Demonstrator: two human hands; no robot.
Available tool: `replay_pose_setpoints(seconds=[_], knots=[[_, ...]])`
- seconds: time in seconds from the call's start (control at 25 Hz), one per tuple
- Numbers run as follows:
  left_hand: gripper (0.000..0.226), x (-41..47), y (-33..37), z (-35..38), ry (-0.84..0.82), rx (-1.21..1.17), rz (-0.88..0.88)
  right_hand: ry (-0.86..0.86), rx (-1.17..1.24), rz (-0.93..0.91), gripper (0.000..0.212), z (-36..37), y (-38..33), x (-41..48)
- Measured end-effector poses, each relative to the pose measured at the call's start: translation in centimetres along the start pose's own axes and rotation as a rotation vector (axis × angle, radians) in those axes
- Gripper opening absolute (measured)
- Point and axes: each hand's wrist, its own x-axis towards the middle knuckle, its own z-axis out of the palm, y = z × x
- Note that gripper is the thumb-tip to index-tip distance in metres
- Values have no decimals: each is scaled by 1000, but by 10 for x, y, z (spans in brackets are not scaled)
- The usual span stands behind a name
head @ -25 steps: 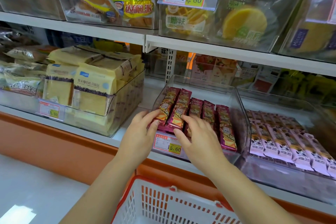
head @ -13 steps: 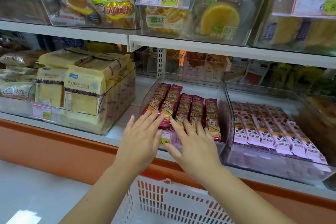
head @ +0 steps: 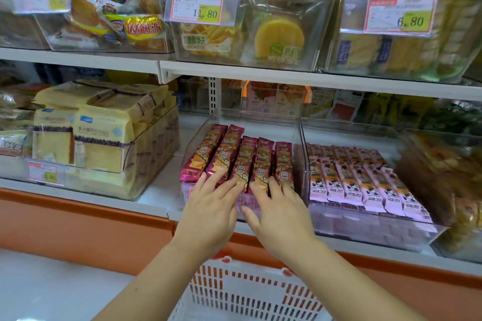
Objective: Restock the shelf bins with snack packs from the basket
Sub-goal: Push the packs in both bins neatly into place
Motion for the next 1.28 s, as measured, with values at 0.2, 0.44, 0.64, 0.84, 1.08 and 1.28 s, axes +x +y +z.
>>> replay_pose_setpoints(seconds=[0.2,0.44,0.64,0.84,1.08,1.28], knots=[[46,17,19,-31,114,-61,20,283,296,-131,51,-37,26,-24],[50,35,107,-28,60,-112,257,288,71,156,52,-48,120,-48],[54,54,153,-10,-61,-14,228,51,19,176,67,-45,163,-59],[59,62,164,1,-139,31,113,-8,-22,164,77,-34,167,-56],[50,67,164,-5,-58,-10,145,47,90,148,69,-41,183,-58],[59,76,178,1,-51,-69,237,22,162,219,63,-41,210,-60]])
